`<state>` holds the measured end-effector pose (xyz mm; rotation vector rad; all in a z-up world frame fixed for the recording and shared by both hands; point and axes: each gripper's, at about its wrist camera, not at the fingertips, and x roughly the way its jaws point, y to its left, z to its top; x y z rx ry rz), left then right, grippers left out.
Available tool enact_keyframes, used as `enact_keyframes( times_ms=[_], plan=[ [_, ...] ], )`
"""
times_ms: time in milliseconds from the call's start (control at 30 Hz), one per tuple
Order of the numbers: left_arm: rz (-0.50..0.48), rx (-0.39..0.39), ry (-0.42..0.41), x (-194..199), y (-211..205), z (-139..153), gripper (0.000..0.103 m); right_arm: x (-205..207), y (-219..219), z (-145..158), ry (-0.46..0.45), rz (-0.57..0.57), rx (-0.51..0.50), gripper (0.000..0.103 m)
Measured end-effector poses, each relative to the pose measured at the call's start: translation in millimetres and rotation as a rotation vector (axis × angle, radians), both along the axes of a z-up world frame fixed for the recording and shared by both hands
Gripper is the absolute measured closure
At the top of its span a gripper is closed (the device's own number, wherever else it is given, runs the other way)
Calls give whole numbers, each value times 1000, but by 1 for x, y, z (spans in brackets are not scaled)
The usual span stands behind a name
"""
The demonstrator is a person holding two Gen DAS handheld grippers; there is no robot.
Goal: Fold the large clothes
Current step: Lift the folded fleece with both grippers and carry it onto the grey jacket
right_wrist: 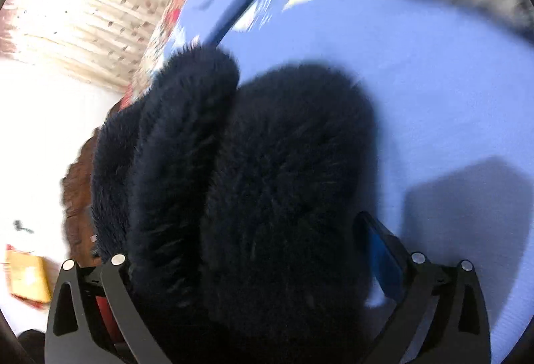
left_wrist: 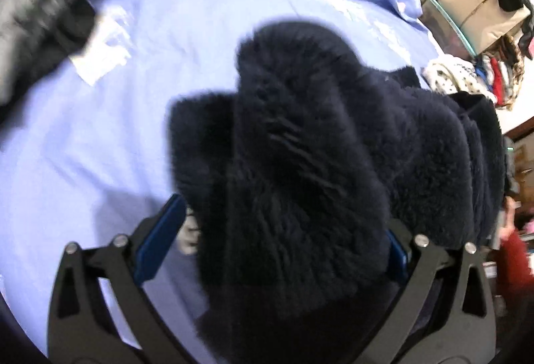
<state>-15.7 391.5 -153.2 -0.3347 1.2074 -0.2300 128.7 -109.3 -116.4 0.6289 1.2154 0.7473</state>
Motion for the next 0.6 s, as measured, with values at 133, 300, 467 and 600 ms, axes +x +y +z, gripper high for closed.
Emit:
enact_keyframes(
  times_ms=[133,300,467,600],
  plan=[
    [5,-257,92,23,-1,-45,4,7,14,1,8,92,14,-12],
    [10,-198,46,41,-36,-37,11,12,27,11,57,120,-9,12],
    [1,-227,-67,21,-43,9,50,-7,72,79,-83,205,68,37],
    [39,-301,-203,-12,-30,51,52,-25,120,158,-261,323,102,38]
  ],
)
